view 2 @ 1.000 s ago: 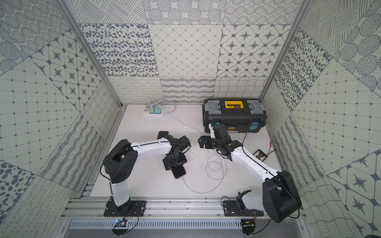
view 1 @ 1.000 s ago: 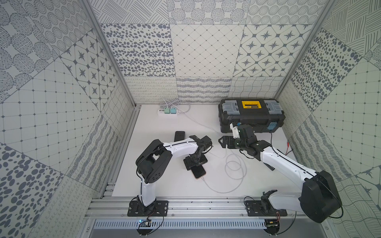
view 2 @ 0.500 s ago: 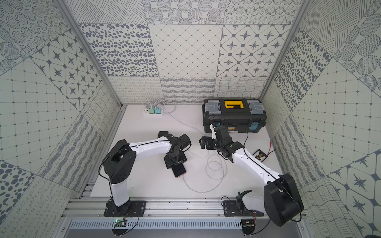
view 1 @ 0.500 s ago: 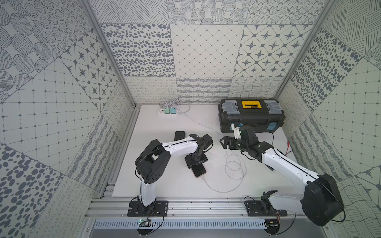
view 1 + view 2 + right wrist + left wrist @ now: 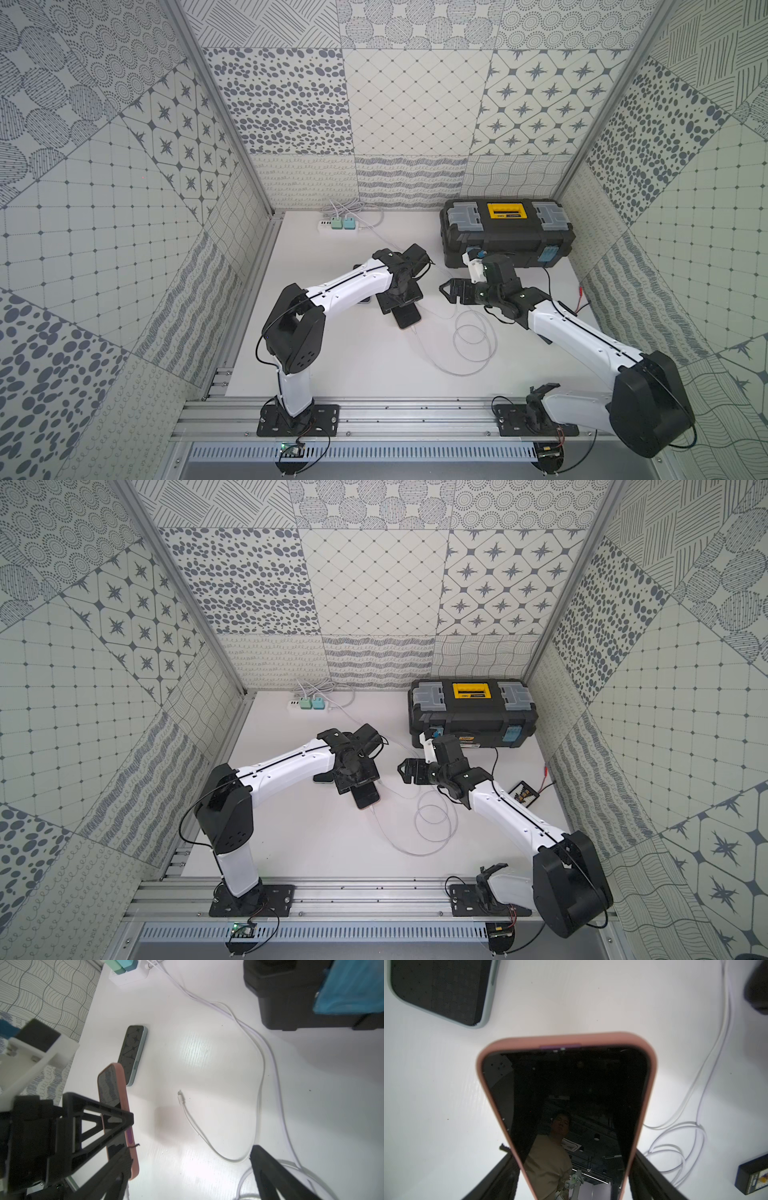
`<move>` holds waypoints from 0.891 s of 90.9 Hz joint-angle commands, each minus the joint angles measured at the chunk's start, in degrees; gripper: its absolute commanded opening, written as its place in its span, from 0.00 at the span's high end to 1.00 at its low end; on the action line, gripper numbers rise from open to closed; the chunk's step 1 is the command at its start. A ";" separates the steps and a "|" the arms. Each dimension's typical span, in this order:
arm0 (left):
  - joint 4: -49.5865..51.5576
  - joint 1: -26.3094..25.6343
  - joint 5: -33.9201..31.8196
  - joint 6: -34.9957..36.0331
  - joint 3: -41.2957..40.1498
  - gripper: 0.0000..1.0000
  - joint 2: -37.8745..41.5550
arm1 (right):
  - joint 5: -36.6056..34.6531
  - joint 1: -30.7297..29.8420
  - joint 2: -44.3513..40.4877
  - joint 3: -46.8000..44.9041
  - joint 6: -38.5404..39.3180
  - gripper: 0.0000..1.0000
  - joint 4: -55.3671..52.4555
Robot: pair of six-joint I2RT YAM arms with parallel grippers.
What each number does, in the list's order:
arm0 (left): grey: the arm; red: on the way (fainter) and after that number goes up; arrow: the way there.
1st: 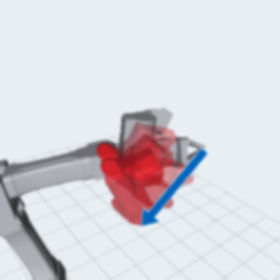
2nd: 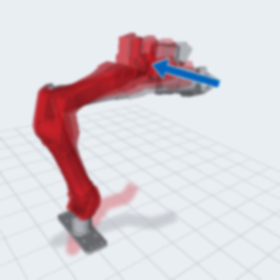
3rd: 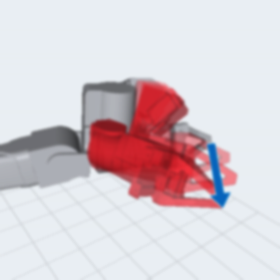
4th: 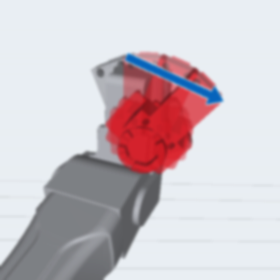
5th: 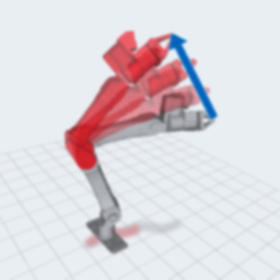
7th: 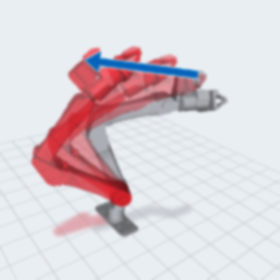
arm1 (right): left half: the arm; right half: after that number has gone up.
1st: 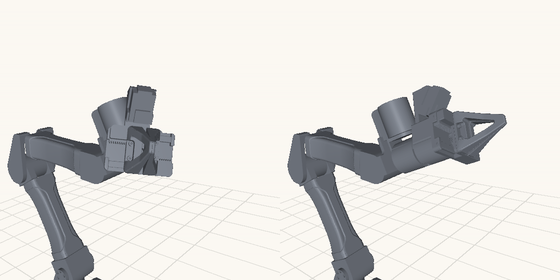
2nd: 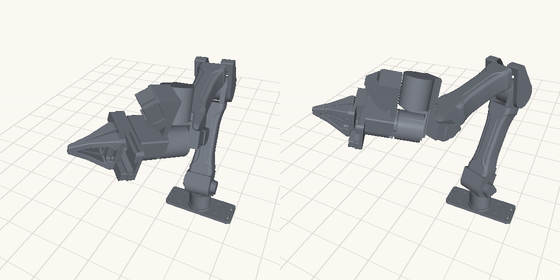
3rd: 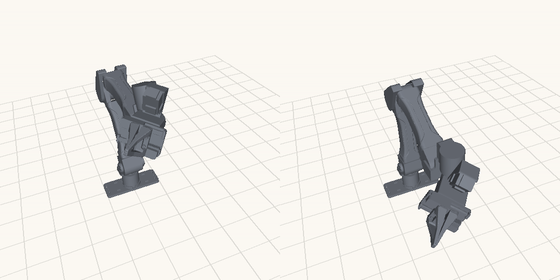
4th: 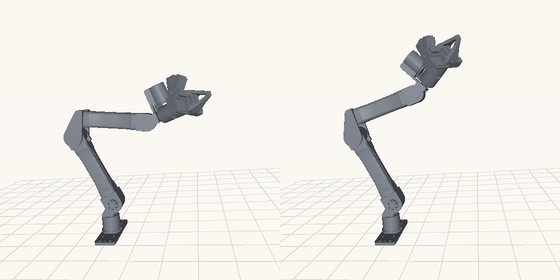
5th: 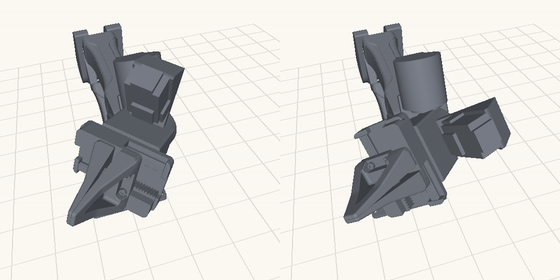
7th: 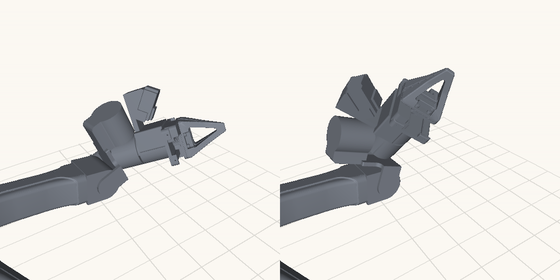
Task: Unplug the charging cable from the phone
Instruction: Pick up the phone at the center of the board.
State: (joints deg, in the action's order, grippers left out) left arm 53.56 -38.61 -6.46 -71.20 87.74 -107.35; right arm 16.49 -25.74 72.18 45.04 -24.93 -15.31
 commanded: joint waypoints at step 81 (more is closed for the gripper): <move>0.72 8.16 3.00 7.31 8.58 0.45 -1.16 | 12.59 -12.85 12.54 -3.47 -8.72 0.41 23.55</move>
State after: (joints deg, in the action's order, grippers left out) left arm 54.76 -30.92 -5.17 -65.01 95.37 -108.55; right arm 28.56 -37.82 83.22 39.51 -32.86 3.40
